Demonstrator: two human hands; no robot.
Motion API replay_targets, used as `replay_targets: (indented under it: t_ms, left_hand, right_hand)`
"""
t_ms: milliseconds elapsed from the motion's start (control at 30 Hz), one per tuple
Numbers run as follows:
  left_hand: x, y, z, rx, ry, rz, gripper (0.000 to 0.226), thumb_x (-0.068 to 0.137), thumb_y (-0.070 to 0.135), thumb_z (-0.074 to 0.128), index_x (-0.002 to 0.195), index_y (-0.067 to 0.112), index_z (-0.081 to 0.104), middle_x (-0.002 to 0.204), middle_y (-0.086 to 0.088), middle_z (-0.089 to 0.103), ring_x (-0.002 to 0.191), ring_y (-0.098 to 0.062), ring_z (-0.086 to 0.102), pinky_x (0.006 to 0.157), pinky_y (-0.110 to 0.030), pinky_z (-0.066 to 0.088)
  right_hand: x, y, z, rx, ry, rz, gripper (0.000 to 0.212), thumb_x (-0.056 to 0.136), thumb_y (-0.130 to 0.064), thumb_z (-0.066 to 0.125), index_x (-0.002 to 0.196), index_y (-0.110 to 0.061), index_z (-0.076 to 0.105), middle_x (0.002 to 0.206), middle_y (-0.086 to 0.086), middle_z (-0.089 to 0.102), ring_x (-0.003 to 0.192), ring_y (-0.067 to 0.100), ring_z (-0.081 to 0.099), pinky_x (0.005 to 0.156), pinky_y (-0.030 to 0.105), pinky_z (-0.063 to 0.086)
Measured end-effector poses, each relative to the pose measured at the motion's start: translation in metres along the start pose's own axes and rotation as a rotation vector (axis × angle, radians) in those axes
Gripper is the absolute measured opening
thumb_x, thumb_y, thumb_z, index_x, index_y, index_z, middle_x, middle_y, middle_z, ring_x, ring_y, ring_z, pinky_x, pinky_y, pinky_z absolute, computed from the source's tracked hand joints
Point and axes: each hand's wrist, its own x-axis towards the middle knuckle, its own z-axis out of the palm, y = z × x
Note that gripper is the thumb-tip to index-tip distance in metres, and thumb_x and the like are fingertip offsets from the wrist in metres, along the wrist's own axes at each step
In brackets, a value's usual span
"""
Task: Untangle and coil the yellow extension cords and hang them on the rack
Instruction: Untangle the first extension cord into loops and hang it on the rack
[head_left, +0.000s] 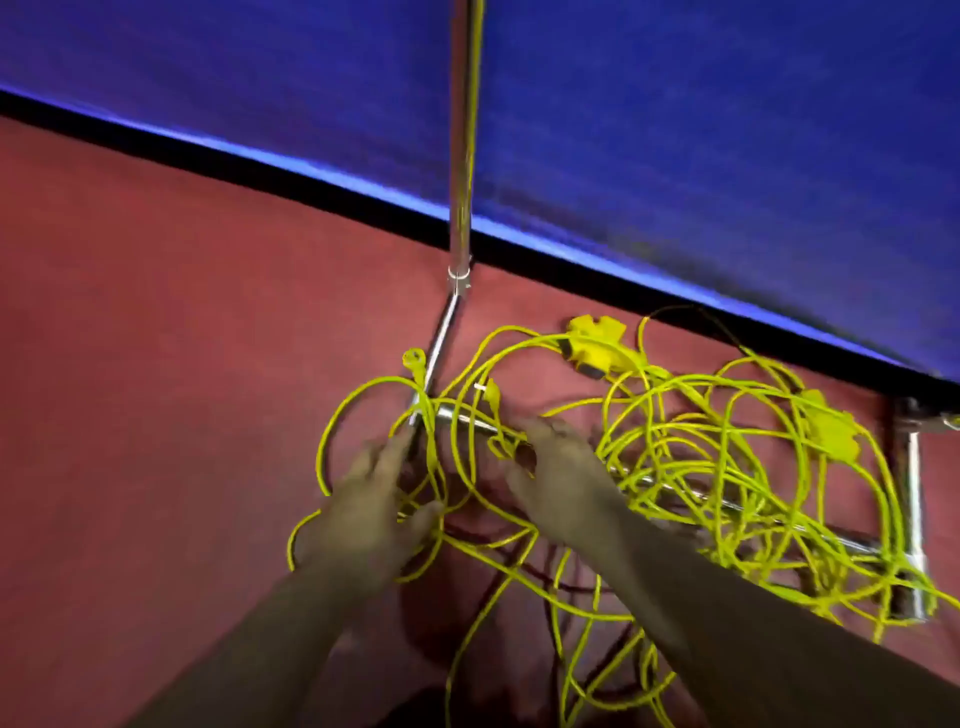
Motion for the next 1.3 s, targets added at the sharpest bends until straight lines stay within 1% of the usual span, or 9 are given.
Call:
replay_targets:
  t_ms: [100, 233, 533, 633, 800, 867, 967, 1100, 1300]
  left_hand:
    - [0.026, -0.023, 0.031, -0.104, 0.029, -0.011, 0.080, 0.083, 0.038, 0.077, 0.150, 0.037, 0.034, 0.127, 0.013, 0.049, 0.114, -0.005, 0.053, 0.098, -0.028, 0.045]
    - [0.047, -0.040, 0.065, -0.238, 0.136, -0.116, 0.059, 0.081, 0.029, 0.079, 0.132, 0.036, 0.049, 0.102, 0.010, 0.058, 0.075, -0.003, 0.062, 0.067, -0.025, 0.051]
    - [0.040, -0.031, 0.079, -0.543, 0.011, -0.316, 0.037, 0.076, -0.015, 0.063, 0.097, 0.015, 0.056, 0.070, -0.006, 0.057, 0.053, -0.020, 0.052, 0.051, -0.041, 0.047]
    - [0.029, -0.014, 0.049, -0.548, -0.055, -0.240, 0.036, 0.078, -0.020, 0.053, 0.096, 0.010, 0.059, 0.059, 0.000, 0.058, 0.051, -0.021, 0.049, 0.047, -0.031, 0.038]
    - [-0.007, 0.072, -0.039, -0.448, -0.157, 0.081, 0.036, 0.069, 0.009, 0.056, 0.102, 0.018, 0.066, 0.068, -0.003, 0.062, 0.063, -0.026, 0.051, 0.059, -0.042, 0.041]
    - [-0.033, 0.123, -0.075, -0.419, -0.152, 0.196, 0.037, 0.066, 0.020, 0.059, 0.102, 0.017, 0.068, 0.074, -0.008, 0.059, 0.067, -0.025, 0.052, 0.062, -0.042, 0.043]
    - [-0.081, 0.199, -0.120, -0.311, -0.090, 0.406, 0.021, 0.079, 0.021, 0.069, 0.100, 0.017, 0.068, 0.070, 0.003, 0.056, 0.063, -0.013, 0.051, 0.061, -0.032, 0.043]
    - [-0.147, 0.267, -0.154, -0.178, 0.054, 0.606, 0.009, 0.093, 0.020, 0.069, 0.101, 0.017, 0.071, 0.051, 0.016, 0.046, 0.045, 0.001, 0.041, 0.050, -0.014, 0.029]
    - [-0.225, 0.317, -0.168, -0.106, 0.095, 0.751, 0.022, 0.096, 0.021, 0.064, 0.117, 0.027, 0.070, 0.061, 0.015, 0.053, 0.058, 0.001, 0.050, 0.060, -0.018, 0.040]
  right_hand:
    - [0.042, 0.006, 0.039, -0.007, 0.110, -0.079, 0.047, 0.091, -0.036, 0.060, 0.136, -0.022, 0.055, 0.131, 0.004, 0.061, 0.121, 0.027, 0.053, 0.104, 0.035, 0.039]
    - [0.082, -0.004, 0.074, 0.006, 0.200, -0.253, 0.036, 0.087, -0.033, 0.060, 0.121, -0.024, 0.064, 0.115, 0.000, 0.068, 0.107, 0.025, 0.057, 0.098, 0.037, 0.042]
    - [0.100, -0.010, 0.079, 0.340, -0.042, -0.146, 0.034, 0.090, -0.011, 0.064, 0.121, -0.024, 0.067, 0.103, -0.007, 0.072, 0.078, 0.001, 0.058, 0.077, 0.016, 0.047]
    - [0.081, -0.006, 0.053, 0.480, -0.147, -0.113, 0.034, 0.094, 0.000, 0.058, 0.127, -0.010, 0.062, 0.093, 0.001, 0.064, 0.063, 0.003, 0.051, 0.055, 0.014, 0.043]
    - [0.010, -0.020, -0.034, 0.560, -0.120, -0.166, 0.042, 0.091, 0.000, 0.064, 0.129, -0.017, 0.058, 0.113, 0.009, 0.069, 0.080, 0.000, 0.060, 0.070, 0.017, 0.046]
    - [-0.030, -0.032, -0.083, 0.495, 0.039, -0.224, 0.042, 0.089, -0.007, 0.070, 0.128, -0.019, 0.060, 0.102, -0.008, 0.068, 0.072, -0.014, 0.058, 0.067, 0.005, 0.040]
    - [-0.105, -0.048, -0.158, 0.421, 0.340, -0.273, 0.039, 0.084, -0.016, 0.076, 0.119, -0.026, 0.063, 0.093, -0.010, 0.065, 0.067, -0.004, 0.063, 0.065, 0.006, 0.042]
    - [-0.196, -0.058, -0.244, 0.624, 0.552, -0.256, 0.036, 0.081, -0.010, 0.079, 0.094, -0.027, 0.050, 0.102, 0.001, 0.068, 0.065, 0.017, 0.060, 0.068, 0.033, 0.049]
    - [-0.318, -0.074, -0.306, 1.019, 0.504, -0.346, 0.054, 0.086, -0.003, 0.072, 0.127, -0.031, 0.050, 0.123, 0.001, 0.065, 0.107, 0.018, 0.069, 0.088, 0.034, 0.057]
